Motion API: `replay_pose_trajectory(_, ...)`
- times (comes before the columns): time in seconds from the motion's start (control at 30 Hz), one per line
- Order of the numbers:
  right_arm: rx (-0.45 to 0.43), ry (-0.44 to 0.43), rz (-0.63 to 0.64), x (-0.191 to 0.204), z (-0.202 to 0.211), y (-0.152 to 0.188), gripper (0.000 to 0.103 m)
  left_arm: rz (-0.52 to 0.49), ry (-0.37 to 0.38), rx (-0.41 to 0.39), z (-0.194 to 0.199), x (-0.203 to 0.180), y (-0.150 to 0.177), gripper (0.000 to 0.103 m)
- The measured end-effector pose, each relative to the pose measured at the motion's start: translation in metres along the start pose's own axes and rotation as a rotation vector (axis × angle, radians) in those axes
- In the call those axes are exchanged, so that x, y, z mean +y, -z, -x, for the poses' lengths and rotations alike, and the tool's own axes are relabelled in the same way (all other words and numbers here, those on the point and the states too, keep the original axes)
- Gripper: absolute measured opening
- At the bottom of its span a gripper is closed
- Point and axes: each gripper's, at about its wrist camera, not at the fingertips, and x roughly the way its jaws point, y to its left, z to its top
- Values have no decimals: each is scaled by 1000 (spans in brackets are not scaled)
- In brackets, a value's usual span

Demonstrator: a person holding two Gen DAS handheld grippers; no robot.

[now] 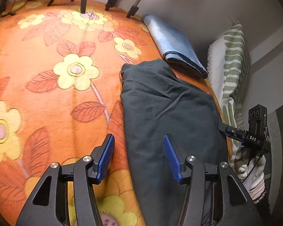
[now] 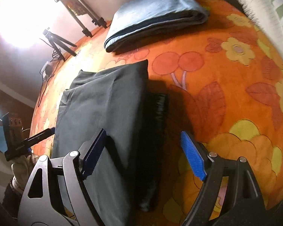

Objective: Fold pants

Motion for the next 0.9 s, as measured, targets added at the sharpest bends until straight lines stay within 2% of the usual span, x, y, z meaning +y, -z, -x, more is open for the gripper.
replay_pose_trajectory(0.23,37,-37,-7,-7,-10,-1,83,5,20,4,-7,-6,-8,53)
replay_pose_trajectory(0.37,63,-58,-12,-9,-8,1,82,-34,9,11,-12,-17,-6,53)
replay_pose_trajectory(0.43,52,-54,-10,-9,-7,2,78,-62,-5,5,-14,-24,-4,53)
replay_pose_trajectory(0.5,54,-99,-19,-9,-9,3,66,-71,3,3,-16,-27,-4,53)
replay_pose_trajectory(0.67,26,-109,-11,-7,-9,7,64,-119,-5,-10,-22,-36,-1,53)
replay_pose_trajectory(0.7,19,-111,-15,-7,-9,8,61,-131,-17,-15,-23,-39,-1,50)
replay_pose_trajectory(0.77,6,-106,-20,-6,-9,9,56,-135,-27,-20,-25,-41,-1,31)
replay_pose_trajectory(0.9,-4,-109,-30,-6,-10,9,48,-143,-43,-25,-28,-44,-1,20)
